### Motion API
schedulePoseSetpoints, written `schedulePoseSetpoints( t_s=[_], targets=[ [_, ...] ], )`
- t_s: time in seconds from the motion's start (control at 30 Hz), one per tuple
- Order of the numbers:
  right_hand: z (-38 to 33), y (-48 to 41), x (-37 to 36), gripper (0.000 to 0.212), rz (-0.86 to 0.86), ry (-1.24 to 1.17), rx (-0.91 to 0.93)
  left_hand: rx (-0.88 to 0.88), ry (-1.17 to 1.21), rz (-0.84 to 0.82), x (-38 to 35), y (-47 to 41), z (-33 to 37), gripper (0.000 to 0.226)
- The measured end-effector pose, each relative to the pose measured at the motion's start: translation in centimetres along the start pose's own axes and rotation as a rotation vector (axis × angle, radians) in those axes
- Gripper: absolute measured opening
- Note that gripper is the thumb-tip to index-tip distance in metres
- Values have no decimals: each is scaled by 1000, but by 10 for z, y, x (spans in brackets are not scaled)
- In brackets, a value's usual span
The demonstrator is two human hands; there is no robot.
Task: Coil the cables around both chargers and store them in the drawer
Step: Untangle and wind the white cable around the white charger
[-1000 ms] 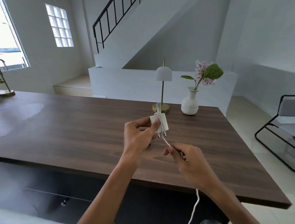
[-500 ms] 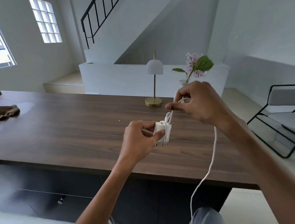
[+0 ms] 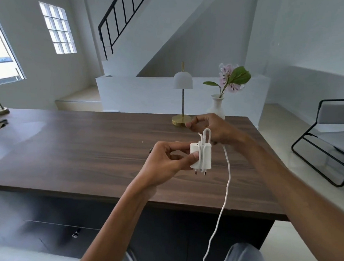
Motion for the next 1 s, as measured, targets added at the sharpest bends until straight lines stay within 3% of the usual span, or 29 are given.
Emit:
schedulePoseSetpoints(
  t_s=[0.03,0.17,0.3,0.47,0.8,1.0],
  targets=[
    [7,6,-7,11,7,-34,-27,0,42,5,3,-1,0,37],
    [26,37,-42,40,69,-180,-167,8,226,69,13,-4,-2,34],
    [42,75,-74,35,133,-428,-254,30,364,149,29,-11,-4,42],
    [39,108,-102,38,144,-466,-244,95,440,236,39,-18,-13,29],
    [9,123,-90,38,227,-187,-91,160,409,292,41,-23,-28,30],
    [-27,123,-70,35,173,24,6,100,144,485,51,-20,-25,31]
  ],
)
Point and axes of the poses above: each hand's wrist, its own y-axis away from the middle knuckle, its own x-axis out of the back of the hand, z = x × y, the point moved 7 cm from there along -y, towards the middle knuckle, and after that the axes turned 14 degrees about x, right-handed, at the moved point
